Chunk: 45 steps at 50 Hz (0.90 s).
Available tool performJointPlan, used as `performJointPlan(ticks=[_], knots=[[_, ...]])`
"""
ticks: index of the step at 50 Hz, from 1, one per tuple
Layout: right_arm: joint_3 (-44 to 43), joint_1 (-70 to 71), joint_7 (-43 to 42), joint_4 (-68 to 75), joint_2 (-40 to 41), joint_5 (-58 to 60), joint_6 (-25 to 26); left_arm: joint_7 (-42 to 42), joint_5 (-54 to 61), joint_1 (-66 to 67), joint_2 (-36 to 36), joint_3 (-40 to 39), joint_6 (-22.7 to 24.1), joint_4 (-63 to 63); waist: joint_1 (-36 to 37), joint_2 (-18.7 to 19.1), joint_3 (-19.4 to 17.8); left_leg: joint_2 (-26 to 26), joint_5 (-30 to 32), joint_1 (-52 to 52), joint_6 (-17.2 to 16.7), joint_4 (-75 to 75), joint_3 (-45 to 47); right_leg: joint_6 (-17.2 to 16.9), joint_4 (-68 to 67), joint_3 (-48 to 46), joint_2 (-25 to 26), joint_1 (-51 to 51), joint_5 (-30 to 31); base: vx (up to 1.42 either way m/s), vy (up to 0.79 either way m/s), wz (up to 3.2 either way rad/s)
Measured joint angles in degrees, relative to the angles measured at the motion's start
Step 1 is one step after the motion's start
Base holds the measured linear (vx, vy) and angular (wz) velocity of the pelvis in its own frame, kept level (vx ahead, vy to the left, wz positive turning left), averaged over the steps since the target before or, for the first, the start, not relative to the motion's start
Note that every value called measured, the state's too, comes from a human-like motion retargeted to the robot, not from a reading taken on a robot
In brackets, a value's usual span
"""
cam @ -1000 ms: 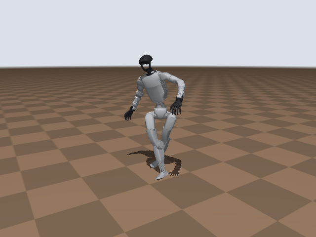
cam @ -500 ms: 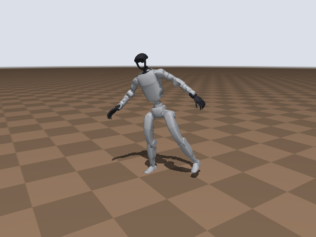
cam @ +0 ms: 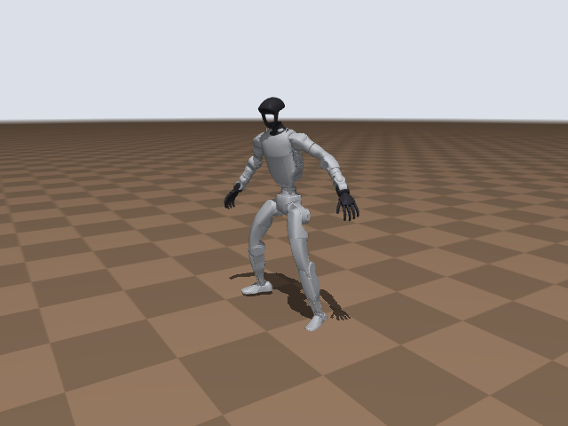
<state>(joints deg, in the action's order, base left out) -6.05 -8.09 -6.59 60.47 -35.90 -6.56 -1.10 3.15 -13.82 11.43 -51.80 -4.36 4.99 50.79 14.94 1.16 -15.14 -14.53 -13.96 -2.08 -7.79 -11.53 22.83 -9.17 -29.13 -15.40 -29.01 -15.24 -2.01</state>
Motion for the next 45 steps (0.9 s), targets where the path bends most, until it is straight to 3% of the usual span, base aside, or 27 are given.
performJointPlan(ticks=[3, 5, 8, 10, 15, 17, 19, 23, 25, 27, 30, 32, 35, 37, 40, 42, 45], knots=[[3.3, -1.4, 3.3, -0.5, -0.3, 2.1, -0.1, -2.4, -1.3, -2.0, -2.7, 1.0, -1.2, -0.9, 0.8, 0.7, 0.2, 0.7, 0.0, -1.4, 0.5, 2.6, 3.9, 3.8, -15.5, -17.0, 0.7, -6.2, -11.5, -0.17, 0.7, -1.05], [4.2, -1.4, 5.1, -0.4, -1.4, 1.1, -0.2, -4.0, -1.2, -4.7, -5.1, 2.6, -2.1, -1.8, 0.5, -0.5, 0.0, 3.2, 0.4, -1.5, 0.8, 4.5, 5.4, 4.7, -24.1, -25.8, 1.3, -9.0, -14.1, -0.19, 0.6, -0.63], [3.6, -0.8, 5.6, 1.0, -3.5, -4.1, -0.6, -4.4, 0.1, -9.0, -9.3, 6.5, -2.0, -3.7, -1.3, -2.4, 0.0, 7.0, 0.7, -0.7, 0.7, 7.3, 5.7, 4.4, -28.4, -35.2, 7.6, -10.5, -15.3, -0.19, 0.56, -0.09], [3.4, -0.4, 5.0, 2.7, -5.0, -8.8, -1.5, -4.6, 0.1, -13.6, -12.2, 10.8, -1.4, -4.3, -3.3, -3.4, 0.0, 9.5, 0.9, -0.3, 0.2, 9.1, 4.5, 2.8, -26.3, -39.2, 14.4, -10.6, -14.2, -0.17, 0.53, 0.52], [2.4, -2.0, 3.9, 6.4, -8.4, -20.1, -4.3, -5.4, -3.5, -27.3, -16.9, 23.7, 1.3, -4.5, -13.9, -4.7, -1.2, 16.8, 0.8, -0.9, -1.9, 10.8, -4.0, -4.4, -6.3, -35.7, 33.6, -8.6, -0.9, -0.08, 0.53, 1.56], [0.9, -3.1, 4.4, 7.9, -9.1, -26.0, -4.9, -5.6, -4.8, -34.7, -17.3, 30.2, 1.9, -4.2, -20.5, -5.6, -1.9, 21.1, 0.8, -1.5, -3.0, 10.8, -9.6, -4.5, 3.6, -31.7, 38.0, -6.0, 2.8, 0.07, 0.59, 2.7], [-1.8, -4.6, 4.9, 9.6, -9.2, -31.8, -5.1, -5.6, -5.8, -43.1, -16.3, 36.9, 2.4, -3.7, -28.6, -6.1, -2.8, 25.8, 0.5, -2.4, -4.7, 10.0, -16.8, -3.6, 11.7, -28.9, 39.2, -2.8, 4.3, 0.19, 0.64, 3.42], [-11.8, -9.5, 4.1, 12.6, -7.7, -40.8, -4.1, -4.4, -4.6, -59.3, -10.1, 48.4, 2.5, -4.6, -46.7, -3.1, -4.1, 35.0, 0.9, -6.6, -7.2, 8.7, -35.3, -2.8, 23.4, -18.1, 38.1, 1.8, -2.3, 0.41, 0.84, 4.14], [-17.7, -12.9, 1.6, 12.7, -6.5, -44.4, -4.0, -3.5, -5.2, -65.9, -6.6, 53.5, 3.1, -7.5, -54.3, 1.4, -5.2, 37.4, 1.4, -10.2, -7.2, 9.4, -44.3, -1.6, 27.4, -14.7, 37.2, 3.8, -6.6, 0.6, 0.91, 3.67], [-19.8, -14.4, -3.1, 15.0, -5.5, -42.0, -4.1, 0.7, -6.3, -71.2, -3.6, 57.9, 4.1, -13.0, -59.1, 7.6, -6.3, 36.7, 1.9, -12.5, -7.2, 11.1, -49.9, 1.0, 31.0, -18.7, 36.1, 5.3, -7.2, 0.58, 0.71, 2.79], [-20.4, -12.5, -9.2, 19.0, -4.1, -36.0, -1.8, 7.9, -7.2, -75.3, -1.0, 61.7, 5.3, -24.0, -62.2, 16.8, -7.1, 33.0, -0.3, -12.2, -7.2, 12.3, -44.7, 0.4, 34.1, -24.1, 33.4, 6.2, -6.2, 0.48, 0.46, 1.77], [-17.8, -9.6, -11.5, 19.1, -2.1, -28.9, 0.8, 10.6, -6.9, -73.9, -2.0, 61.3, 5.4, -32.9, -59.8, 19.6, -5.5, 28.7, -3.9, -10.5, -7.0, 10.1, -30.5, -1.3, 34.1, -23.8, 31.5, 6.0, -6.5, 0.46, 0.05, 0.41], [-10.5, -6.4, -8.0, 14.0, 2.2, -16.6, 4.6, 7.8, -4.4, -67.0, -6.0, 58.4, 5.9, -45.1, -52.6, 18.4, -1.8, 23.0, -6.9, -13.4, -2.2, 8.5, -8.0, -3.8, 34.0, -20.4, 28.8, 8.1, -7.4, 0.52, 0.08, -0.8], [-5.6, -5.2, -1.7, 7.9, 4.2, -8.6, 5.7, 4.0, -2.0, -59.2, -9.1, 55.1, 5.9, -50.1, -48.0, 15.1, 0.8, 21.4, -5.6, -15.3, 2.4, 7.2, -1.3, -4.7, 33.2, -17.6, 25.3, 9.8, -8.1, 0.51, 0.23, -1.16], [-0.4, -4.4, 5.2, -2.3, 4.4, -2.0, 5.3, 0.0, 0.8, -43.7, -12.0, 47.4, 5.3, -52.2, -42.2, 10.0, 4.9, 18.9, -6.3, -11.5, 7.2, -2.0, -3.8, -4.4, 31.3, -13.0, 19.5, 11.2, -9.4, 0.5, 0.25, -1.17], [1.8, -4.0, 5.0, -8.6, 2.6, -1.0, 3.9, -1.6, 1.5, -31.8, -11.5, 40.0, 4.9, -50.0, -38.3, 7.8, 7.1, 16.5, -6.9, -5.7, 7.0, -9.9, -8.7, -3.7, 30.4, -9.7, 17.0, 11.3, -10.0, 0.46, 0.27, -1.3], [5.6, -2.7, -2.6, -16.1, -2.1, 3.1, -0.2, -0.6, 1.0, -16.3, -8.8, 28.9, 4.4, -43.5, -32.0, 5.5, 9.3, 12.0, -6.0, 1.3, 5.3, -15.4, -15.2, -3.0, 29.6, -4.4, 15.0, 11.1, -10.6, 0.42, 0.31, -1.49]])
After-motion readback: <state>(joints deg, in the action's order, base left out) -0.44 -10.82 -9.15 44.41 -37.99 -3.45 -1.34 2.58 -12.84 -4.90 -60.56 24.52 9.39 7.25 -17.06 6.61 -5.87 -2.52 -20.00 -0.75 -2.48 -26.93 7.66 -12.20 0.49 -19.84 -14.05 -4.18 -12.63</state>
